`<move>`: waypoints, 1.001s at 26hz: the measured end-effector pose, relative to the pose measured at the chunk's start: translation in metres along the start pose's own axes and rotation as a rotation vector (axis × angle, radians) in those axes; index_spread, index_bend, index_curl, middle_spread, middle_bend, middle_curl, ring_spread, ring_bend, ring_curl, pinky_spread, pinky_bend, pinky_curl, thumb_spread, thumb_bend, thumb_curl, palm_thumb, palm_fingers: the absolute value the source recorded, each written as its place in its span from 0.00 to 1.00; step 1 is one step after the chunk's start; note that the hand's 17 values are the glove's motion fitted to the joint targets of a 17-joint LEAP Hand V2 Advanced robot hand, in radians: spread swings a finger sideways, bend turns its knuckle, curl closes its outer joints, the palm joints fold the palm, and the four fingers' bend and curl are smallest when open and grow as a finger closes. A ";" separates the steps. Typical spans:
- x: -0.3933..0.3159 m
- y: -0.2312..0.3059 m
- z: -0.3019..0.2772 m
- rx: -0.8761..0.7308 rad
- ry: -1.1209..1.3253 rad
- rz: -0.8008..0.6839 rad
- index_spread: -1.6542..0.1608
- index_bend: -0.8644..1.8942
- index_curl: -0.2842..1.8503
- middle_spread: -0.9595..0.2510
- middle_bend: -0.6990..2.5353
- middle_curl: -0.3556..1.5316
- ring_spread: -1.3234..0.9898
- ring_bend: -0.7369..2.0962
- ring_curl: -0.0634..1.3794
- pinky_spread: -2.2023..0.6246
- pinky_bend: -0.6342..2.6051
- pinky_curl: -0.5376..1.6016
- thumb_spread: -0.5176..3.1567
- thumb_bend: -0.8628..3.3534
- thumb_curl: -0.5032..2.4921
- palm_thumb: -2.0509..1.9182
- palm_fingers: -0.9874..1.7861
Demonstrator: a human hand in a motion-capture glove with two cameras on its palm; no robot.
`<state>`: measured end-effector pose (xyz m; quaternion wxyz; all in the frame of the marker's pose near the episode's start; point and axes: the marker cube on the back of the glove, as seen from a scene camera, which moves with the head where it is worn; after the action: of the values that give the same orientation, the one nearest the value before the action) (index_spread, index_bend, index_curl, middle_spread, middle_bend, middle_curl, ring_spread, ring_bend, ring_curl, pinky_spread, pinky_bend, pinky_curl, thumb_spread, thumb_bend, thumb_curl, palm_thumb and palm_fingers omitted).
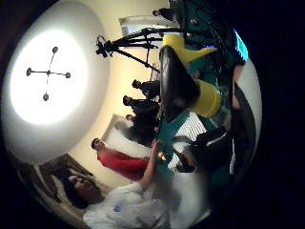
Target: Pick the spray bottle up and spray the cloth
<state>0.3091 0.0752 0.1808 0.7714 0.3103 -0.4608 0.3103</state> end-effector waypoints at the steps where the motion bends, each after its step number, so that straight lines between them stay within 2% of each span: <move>1: 0.000 0.002 0.001 0.000 0.003 0.003 0.75 0.50 0.36 0.59 0.40 0.49 0.47 0.58 0.45 0.74 0.45 0.53 0.28 0.22 0.36 0.78 0.85; 5: 0.000 0.007 0.008 -0.004 0.060 0.040 0.75 0.50 0.37 0.59 0.42 0.51 0.47 0.58 0.47 0.73 0.46 0.54 0.28 0.21 0.37 0.77 0.78; 9: 0.002 0.007 0.019 -0.021 0.135 0.059 0.75 0.44 0.37 0.61 0.38 0.50 0.48 0.55 0.46 0.72 0.41 0.52 0.31 0.19 0.37 0.74 0.63; 13: 0.001 0.001 0.032 -0.045 0.143 0.066 0.75 0.43 0.36 0.64 0.37 0.48 0.49 0.51 0.42 0.74 0.35 0.49 0.36 0.18 0.34 0.68 0.60; 18: -0.005 -0.011 0.051 -0.062 0.101 0.090 0.74 0.41 0.34 0.66 0.37 0.46 0.50 0.47 0.37 0.77 0.30 0.45 0.37 0.18 0.32 0.64 0.62; 26: -0.027 -0.042 0.074 -0.040 -0.006 0.123 0.74 0.40 0.33 0.64 0.38 0.45 0.49 0.44 0.32 0.77 0.24 0.40 0.38 0.21 0.31 0.66 0.75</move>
<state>0.2927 -0.0123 0.1767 0.7556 0.2669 -0.4873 0.3470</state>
